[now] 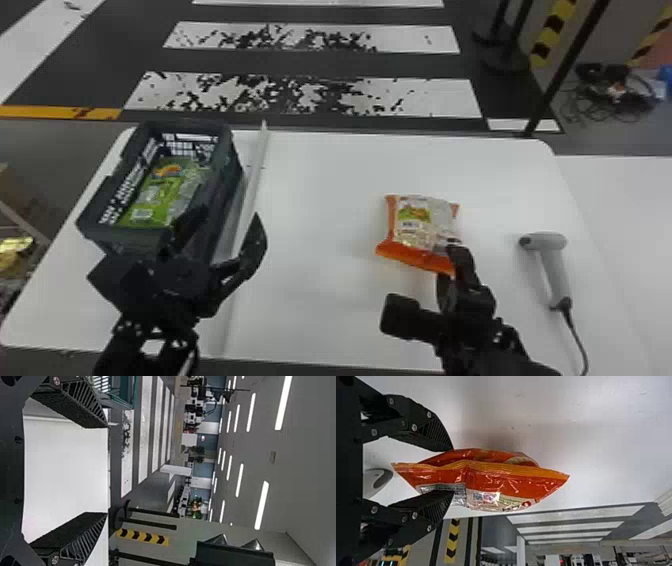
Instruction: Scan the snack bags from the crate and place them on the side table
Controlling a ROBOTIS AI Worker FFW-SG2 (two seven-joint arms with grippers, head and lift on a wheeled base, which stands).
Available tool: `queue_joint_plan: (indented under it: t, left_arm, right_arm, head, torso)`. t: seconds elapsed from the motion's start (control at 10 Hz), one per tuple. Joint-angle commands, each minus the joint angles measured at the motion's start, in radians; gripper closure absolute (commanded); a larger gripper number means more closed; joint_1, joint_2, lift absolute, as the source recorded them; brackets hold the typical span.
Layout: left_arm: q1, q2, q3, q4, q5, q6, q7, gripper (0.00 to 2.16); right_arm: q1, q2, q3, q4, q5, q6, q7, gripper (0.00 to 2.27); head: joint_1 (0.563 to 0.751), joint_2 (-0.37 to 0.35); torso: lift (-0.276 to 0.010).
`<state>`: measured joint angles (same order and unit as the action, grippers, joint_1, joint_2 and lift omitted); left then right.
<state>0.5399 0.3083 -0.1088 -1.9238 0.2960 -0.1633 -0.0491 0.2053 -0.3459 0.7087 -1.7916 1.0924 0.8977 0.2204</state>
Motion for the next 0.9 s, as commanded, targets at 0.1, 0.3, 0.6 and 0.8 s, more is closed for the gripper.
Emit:
queue_joint_plan:
  t: [0.1, 0.3, 0.6, 0.8]
  left_arm:
    - [-0.002, 0.0, 0.0, 0.0, 0.002, 0.0, 0.0, 0.09]
    - [-0.003, 0.0, -0.002, 0.003, 0.003, 0.0, -0.002, 0.09]
    - [-0.003, 0.002, 0.0, 0.005, 0.009, 0.0, -0.003, 0.09]
    - [-0.003, 0.003, -0.002, 0.005, 0.009, 0.0, -0.003, 0.09]
  right_arm:
    - [0.054, -0.018, -0.113, -0.163, -0.166, -0.079, 0.165, 0.06]
    - [0.089, -0.018, -0.25, -0.256, -0.368, -0.159, 0.284, 0.06]
    - [0.118, 0.012, -0.442, -0.319, -0.701, -0.211, 0.312, 0.09]
    - [0.12, 0.042, -0.509, -0.316, -0.868, -0.233, 0.313, 0.52]
  head:
    - [0.695, 0.041]
    - [0.695, 0.073]
    - [0.695, 0.084]
    - [0.695, 0.083]
  torso:
    - [-0.05]
    - [-0.05]
    - [-0.05]
    - [-0.05]
